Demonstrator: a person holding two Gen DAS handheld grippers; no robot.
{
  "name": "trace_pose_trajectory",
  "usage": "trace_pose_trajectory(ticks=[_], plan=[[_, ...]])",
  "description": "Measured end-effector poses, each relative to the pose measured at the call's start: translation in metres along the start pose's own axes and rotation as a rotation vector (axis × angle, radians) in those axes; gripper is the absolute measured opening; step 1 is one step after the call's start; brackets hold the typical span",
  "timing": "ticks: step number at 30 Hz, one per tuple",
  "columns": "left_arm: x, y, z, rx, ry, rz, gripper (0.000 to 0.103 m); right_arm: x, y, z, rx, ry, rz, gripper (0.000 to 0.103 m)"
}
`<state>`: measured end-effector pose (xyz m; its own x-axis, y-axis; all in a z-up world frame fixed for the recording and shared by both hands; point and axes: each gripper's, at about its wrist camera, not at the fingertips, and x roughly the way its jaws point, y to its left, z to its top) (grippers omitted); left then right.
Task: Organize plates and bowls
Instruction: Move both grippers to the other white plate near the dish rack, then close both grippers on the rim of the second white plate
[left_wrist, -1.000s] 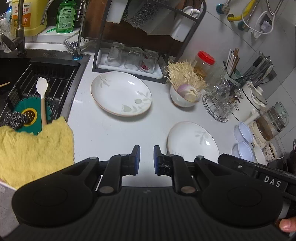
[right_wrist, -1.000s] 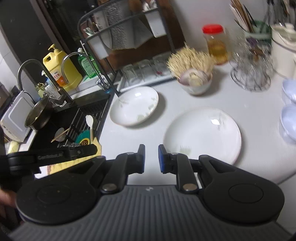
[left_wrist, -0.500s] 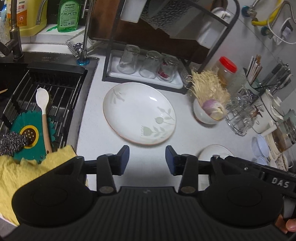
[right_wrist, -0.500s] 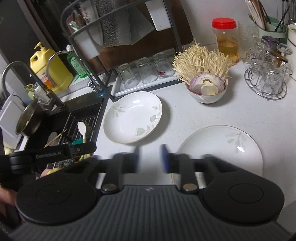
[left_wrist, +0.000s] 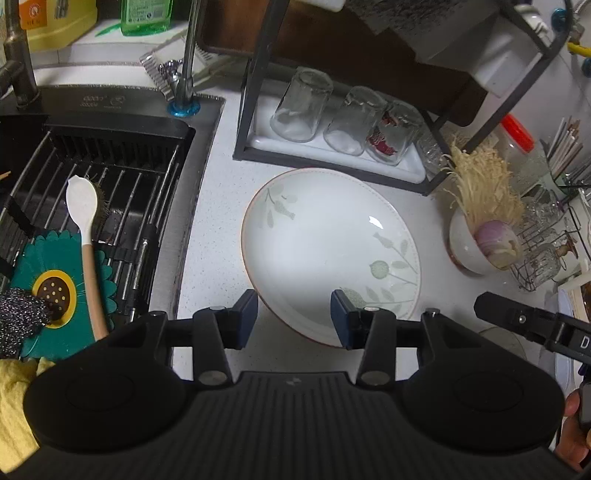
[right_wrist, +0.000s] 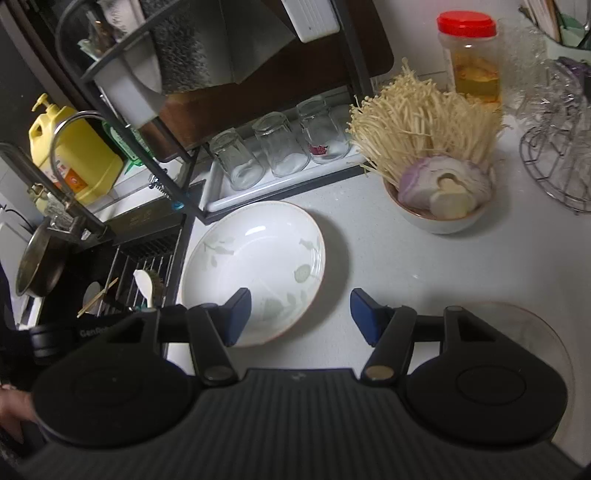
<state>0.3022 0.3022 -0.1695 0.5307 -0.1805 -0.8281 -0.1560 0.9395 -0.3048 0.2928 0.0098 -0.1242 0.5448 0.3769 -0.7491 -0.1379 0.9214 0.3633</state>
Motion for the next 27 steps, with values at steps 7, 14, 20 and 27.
trace_pose_trajectory(ticks=[7, 14, 20, 27], plan=[[0.030, 0.001, 0.015, 0.012, 0.048, 0.014, 0.049, 0.039, -0.006, 0.011, 0.029, 0.047, -0.013, 0.062], [0.047, 0.009, 0.036, 0.019, 0.047, 0.042, 0.050, 0.072, -0.008, 0.021, 0.032, 0.074, -0.026, 0.062], [0.061, 0.015, 0.046, 0.036, 0.057, 0.057, 0.049, 0.091, -0.010, 0.027, 0.032, 0.082, -0.047, 0.058], [0.077, 0.022, 0.052, 0.034, 0.066, 0.058, 0.048, 0.109, -0.009, 0.030, 0.015, 0.090, -0.079, 0.045]])
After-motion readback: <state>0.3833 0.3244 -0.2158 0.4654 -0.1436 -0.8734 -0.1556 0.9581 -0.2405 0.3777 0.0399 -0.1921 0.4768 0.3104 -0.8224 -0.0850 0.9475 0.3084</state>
